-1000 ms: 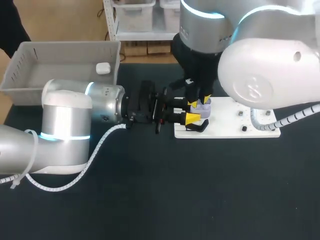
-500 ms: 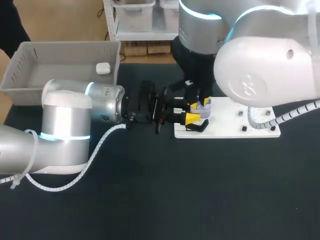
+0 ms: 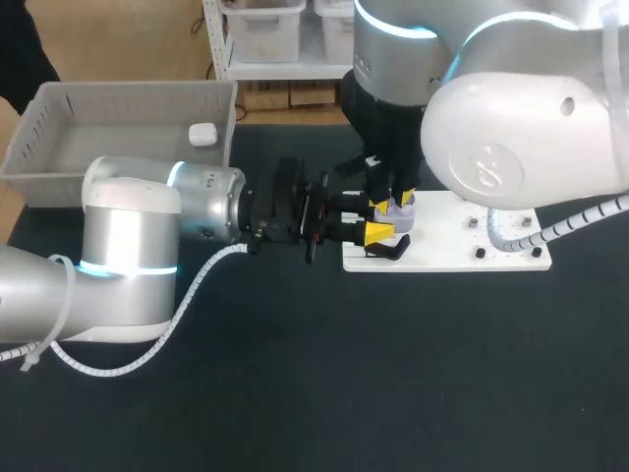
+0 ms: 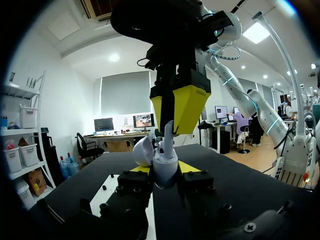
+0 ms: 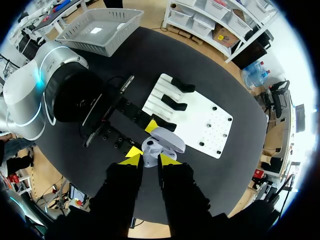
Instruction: Pick up each earbud case from the left stands, insert the matching earbuds, close the lid, and place the case in the box.
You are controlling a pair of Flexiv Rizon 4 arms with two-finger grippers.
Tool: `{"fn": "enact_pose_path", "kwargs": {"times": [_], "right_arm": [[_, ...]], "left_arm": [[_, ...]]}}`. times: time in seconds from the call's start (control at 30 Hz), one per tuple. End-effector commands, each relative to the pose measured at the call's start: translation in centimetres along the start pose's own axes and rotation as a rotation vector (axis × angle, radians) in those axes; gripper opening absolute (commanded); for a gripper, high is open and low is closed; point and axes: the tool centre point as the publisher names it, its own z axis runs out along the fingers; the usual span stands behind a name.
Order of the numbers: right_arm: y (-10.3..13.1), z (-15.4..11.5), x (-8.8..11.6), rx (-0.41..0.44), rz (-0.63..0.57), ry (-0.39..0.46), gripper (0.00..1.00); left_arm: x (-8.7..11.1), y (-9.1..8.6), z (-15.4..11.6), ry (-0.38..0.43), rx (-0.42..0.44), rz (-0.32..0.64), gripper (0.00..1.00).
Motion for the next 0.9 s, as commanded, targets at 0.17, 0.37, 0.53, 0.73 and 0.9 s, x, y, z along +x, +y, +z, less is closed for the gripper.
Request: {"fn": "enact_pose_path", "kwargs": {"times": [0.17,0.37,0.53,0.73,0.9], "right_arm": [[-0.18,0.36,-0.19,-0.001,0.009,-0.002,0.0],[-0.21,0.46,-0.27,-0.002,0.011,-0.003,0.0],[-0.15,0.76,-0.4,-0.003,0.009,-0.001,0.0],[-0.17,1.0,-0.47,-0.002,0.006,0.004,0.0],[-0.28,1.12,-0.59,0.0,0.005,0.005,0.0]], "left_arm": [[0.03,-0.02,0.0,-0.001,-0.003,0.002,0.0],[0.03,-0.02,0.0,-0.001,-0.003,0.002,0.0],[0.03,-0.02,0.0,-0.001,-0.003,0.002,0.0],[0.03,-0.02,0.0,-0.001,-0.003,0.002,0.0],[0.03,-0.02,0.0,-0.001,-0.003,0.002,0.0]]}}
